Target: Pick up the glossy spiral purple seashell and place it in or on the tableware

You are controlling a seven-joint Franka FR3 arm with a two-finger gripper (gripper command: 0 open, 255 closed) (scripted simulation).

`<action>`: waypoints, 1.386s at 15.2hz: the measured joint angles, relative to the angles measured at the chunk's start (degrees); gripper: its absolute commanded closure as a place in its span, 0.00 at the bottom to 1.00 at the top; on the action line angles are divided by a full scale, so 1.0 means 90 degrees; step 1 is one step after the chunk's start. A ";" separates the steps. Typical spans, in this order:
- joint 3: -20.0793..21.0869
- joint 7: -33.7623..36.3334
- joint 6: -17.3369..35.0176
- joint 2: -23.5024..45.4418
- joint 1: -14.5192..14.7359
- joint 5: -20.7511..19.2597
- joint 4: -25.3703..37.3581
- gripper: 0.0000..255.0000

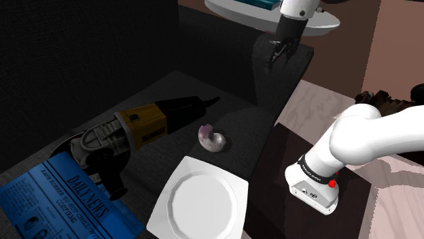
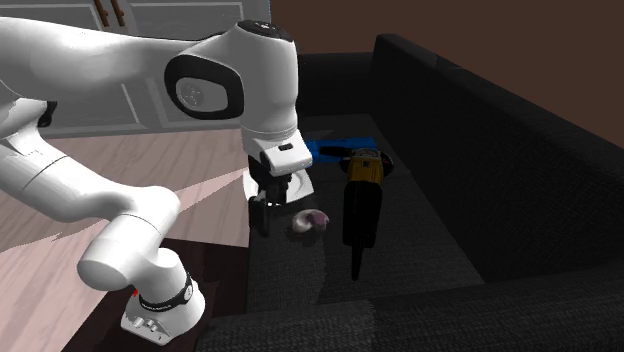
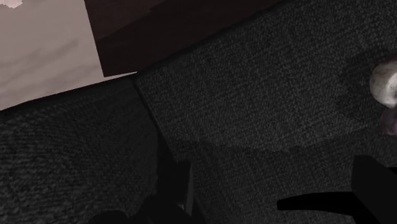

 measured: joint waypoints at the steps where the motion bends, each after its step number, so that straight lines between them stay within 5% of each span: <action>1: 0.0074 0.0113 0.0122 0.0010 0.0039 0.0107 -0.0120 0.00; 13: 0.1197 0.1518 0.1948 0.1395 0.0605 0.1383 -0.0479 0.00; 21: 0.1887 0.2312 0.3247 0.2914 0.0876 0.1895 -0.0063 0.00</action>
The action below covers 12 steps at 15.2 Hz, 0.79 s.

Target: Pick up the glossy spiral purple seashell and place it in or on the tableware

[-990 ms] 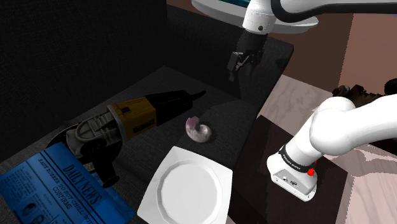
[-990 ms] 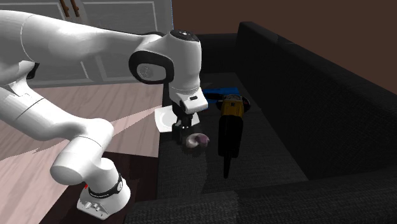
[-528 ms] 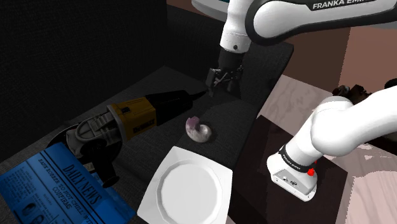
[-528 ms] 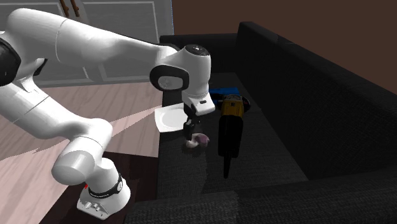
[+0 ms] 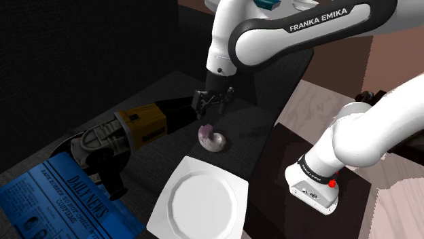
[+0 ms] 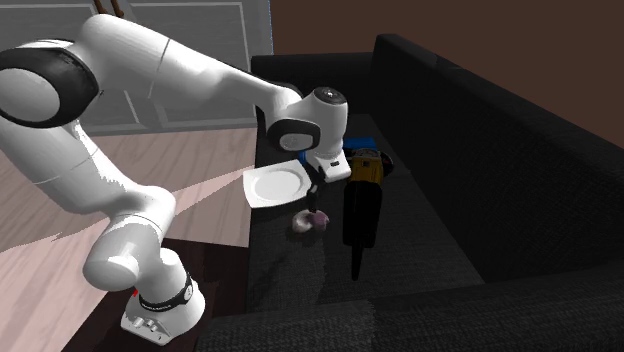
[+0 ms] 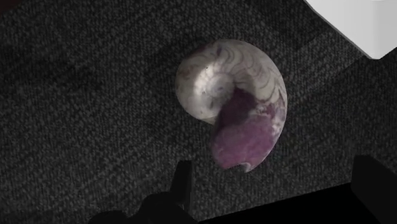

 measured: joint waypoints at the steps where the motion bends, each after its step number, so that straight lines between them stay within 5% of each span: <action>1: 0.0091 0.0125 0.0133 0.0202 0.0037 0.0035 0.0102 0.00; 12: 0.0417 0.0454 0.1151 0.1124 0.0183 0.0096 0.0103 0.00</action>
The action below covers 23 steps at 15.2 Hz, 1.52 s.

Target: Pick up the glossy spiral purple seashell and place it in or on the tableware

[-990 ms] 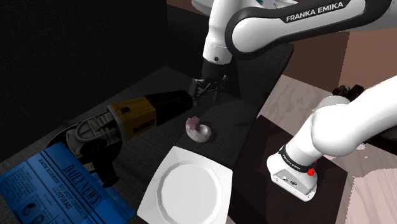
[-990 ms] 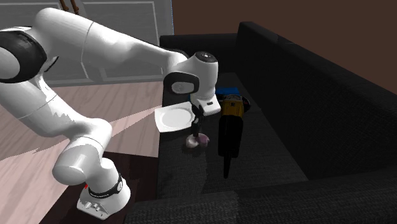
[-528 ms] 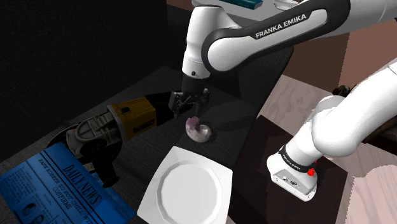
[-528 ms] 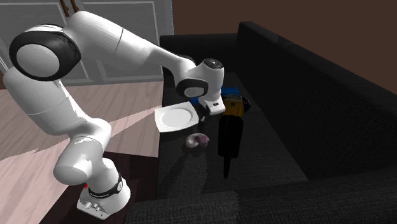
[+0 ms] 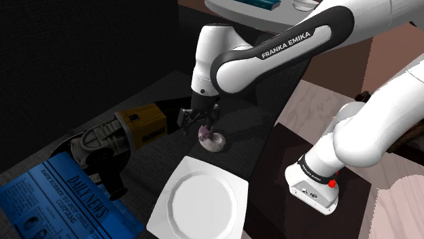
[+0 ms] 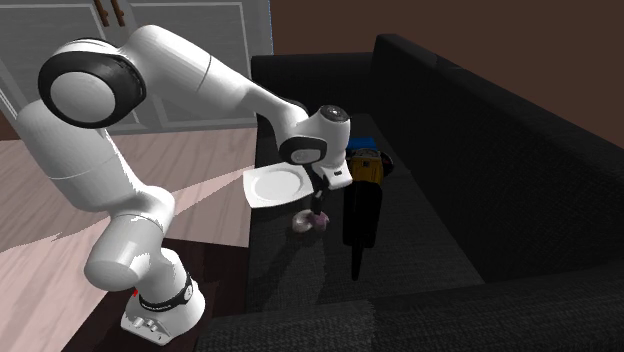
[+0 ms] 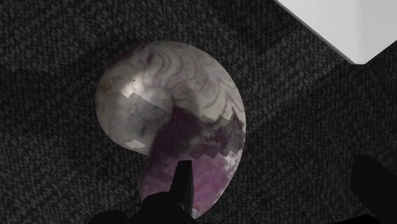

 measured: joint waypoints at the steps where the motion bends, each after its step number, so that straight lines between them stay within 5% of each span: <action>1: 0.0002 0.0000 0.0014 0.0010 0.0000 -0.0001 -0.0003 0.00; 5: 0.0003 0.0000 0.0029 0.0021 0.0000 -0.0003 -0.0005 0.00; 6: 0.0003 0.0000 0.0029 0.0021 0.0000 -0.0003 -0.0005 1.00; 15: 0.0003 0.0000 0.0029 0.0021 0.0000 -0.0003 -0.0005 1.00; 16: 0.0003 0.0000 0.0029 0.0021 0.0000 -0.0003 -0.0005 0.00; 18: 0.0016 0.0202 -0.0035 0.0036 -0.0047 -0.0189 0.0018 0.00; 23: 0.0122 0.1709 -0.0515 0.0153 -0.0315 -0.1501 0.0146 0.00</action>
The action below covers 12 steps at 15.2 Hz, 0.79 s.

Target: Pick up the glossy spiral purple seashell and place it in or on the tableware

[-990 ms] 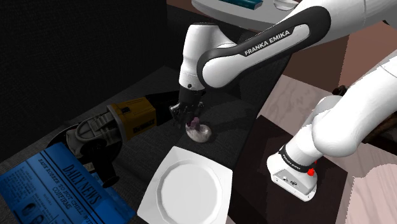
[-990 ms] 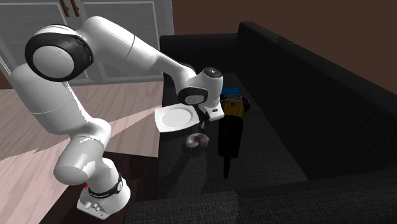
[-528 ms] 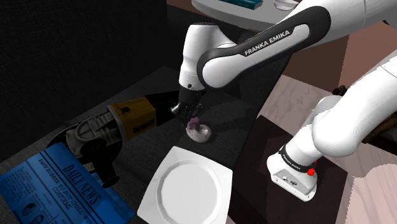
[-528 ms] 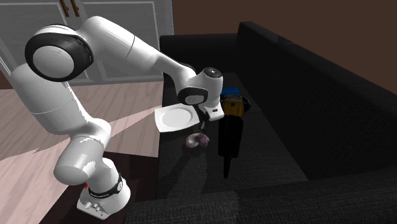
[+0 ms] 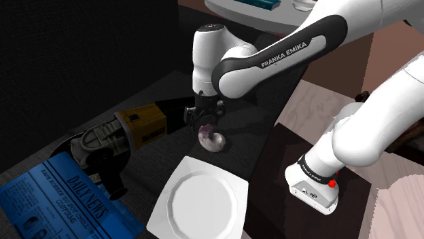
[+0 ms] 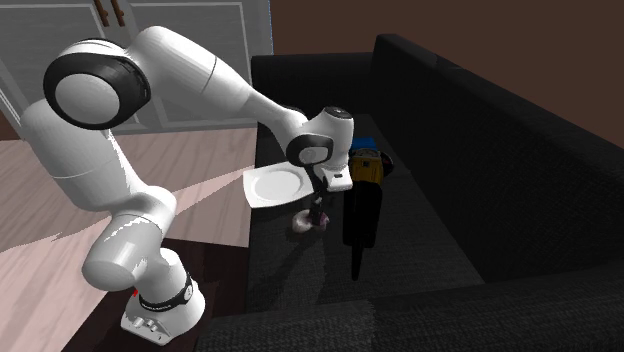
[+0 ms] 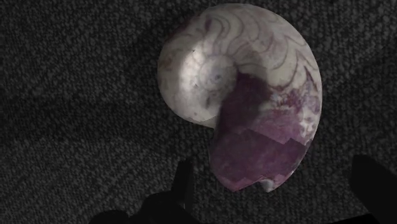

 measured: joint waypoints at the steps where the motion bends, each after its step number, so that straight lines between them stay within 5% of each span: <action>1: 0.0005 0.0066 0.0054 0.0049 -0.0012 -0.0066 -0.0028 0.00; 12: 0.0045 0.0242 0.0555 0.0357 -0.0011 -0.0241 -0.0259 0.00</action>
